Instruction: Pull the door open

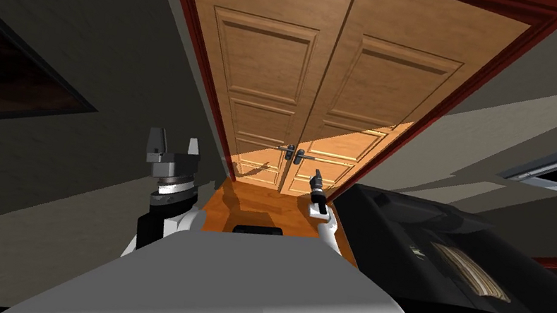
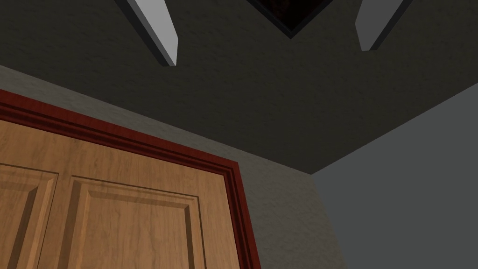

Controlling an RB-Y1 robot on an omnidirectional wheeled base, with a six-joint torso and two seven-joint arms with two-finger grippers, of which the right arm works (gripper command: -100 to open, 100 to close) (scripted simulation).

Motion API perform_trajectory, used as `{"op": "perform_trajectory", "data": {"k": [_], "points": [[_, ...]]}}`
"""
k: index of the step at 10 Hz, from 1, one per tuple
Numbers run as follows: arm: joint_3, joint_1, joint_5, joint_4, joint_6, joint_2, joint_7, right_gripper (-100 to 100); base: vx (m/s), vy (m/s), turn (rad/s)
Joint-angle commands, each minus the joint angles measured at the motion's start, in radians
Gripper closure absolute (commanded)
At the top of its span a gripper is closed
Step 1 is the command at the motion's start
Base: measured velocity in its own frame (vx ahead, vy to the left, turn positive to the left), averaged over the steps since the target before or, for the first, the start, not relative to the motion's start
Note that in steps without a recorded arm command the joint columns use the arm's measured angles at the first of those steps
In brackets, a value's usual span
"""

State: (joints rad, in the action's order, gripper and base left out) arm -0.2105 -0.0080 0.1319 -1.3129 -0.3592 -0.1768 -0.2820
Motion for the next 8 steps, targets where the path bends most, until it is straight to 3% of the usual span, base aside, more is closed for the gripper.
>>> {"op": "perform_trajectory", "data": {"k": [1, 8], "points": [[-0.010, -0.021, 0.009, 0.038, 0.002, -0.003, -0.008, -100, 0.111, -0.008, 0.063], [-0.051, -0.096, 0.043, 0.182, 0.006, -0.021, -0.042, -100, 0.096, -0.013, 0.061]]}}
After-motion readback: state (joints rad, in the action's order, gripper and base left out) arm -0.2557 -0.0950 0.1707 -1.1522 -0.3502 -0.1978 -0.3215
